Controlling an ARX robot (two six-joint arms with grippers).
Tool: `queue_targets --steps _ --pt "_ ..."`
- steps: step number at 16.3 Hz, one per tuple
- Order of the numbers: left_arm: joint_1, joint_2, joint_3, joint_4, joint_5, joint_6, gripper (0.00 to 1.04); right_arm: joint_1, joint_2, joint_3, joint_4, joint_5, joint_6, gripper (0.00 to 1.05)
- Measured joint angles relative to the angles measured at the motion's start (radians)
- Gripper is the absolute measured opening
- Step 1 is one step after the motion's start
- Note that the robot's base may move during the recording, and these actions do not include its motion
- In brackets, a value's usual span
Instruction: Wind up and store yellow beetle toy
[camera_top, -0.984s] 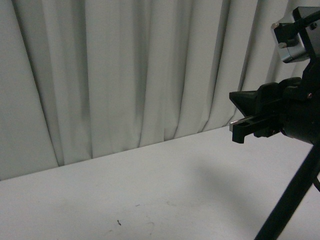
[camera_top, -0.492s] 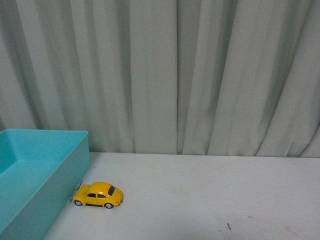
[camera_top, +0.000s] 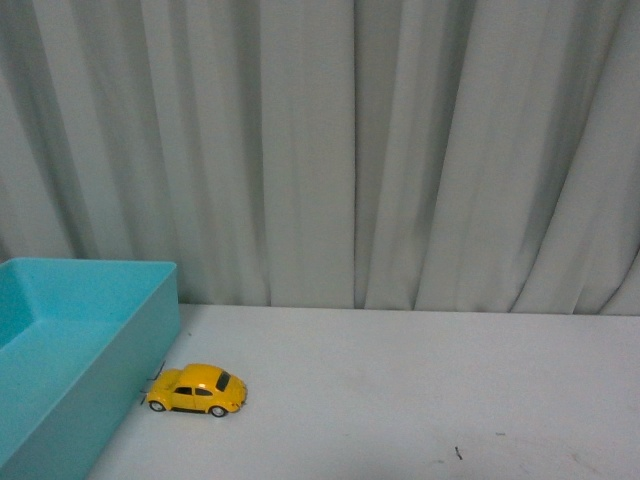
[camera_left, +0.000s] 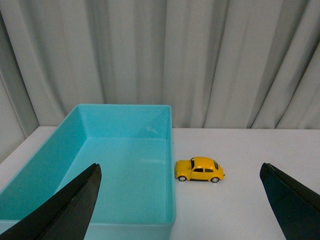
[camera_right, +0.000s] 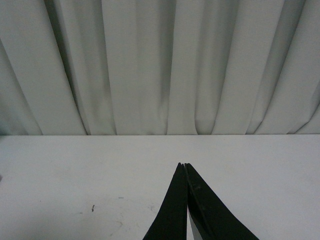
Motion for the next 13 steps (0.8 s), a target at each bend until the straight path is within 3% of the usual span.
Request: queue_targets --steps 13 --pt "0.000 0.000 0.000 0.000 0.000 0.000 0.98 0.000 -0.301 0.000 -0.291 0.000 0.000 0.02"
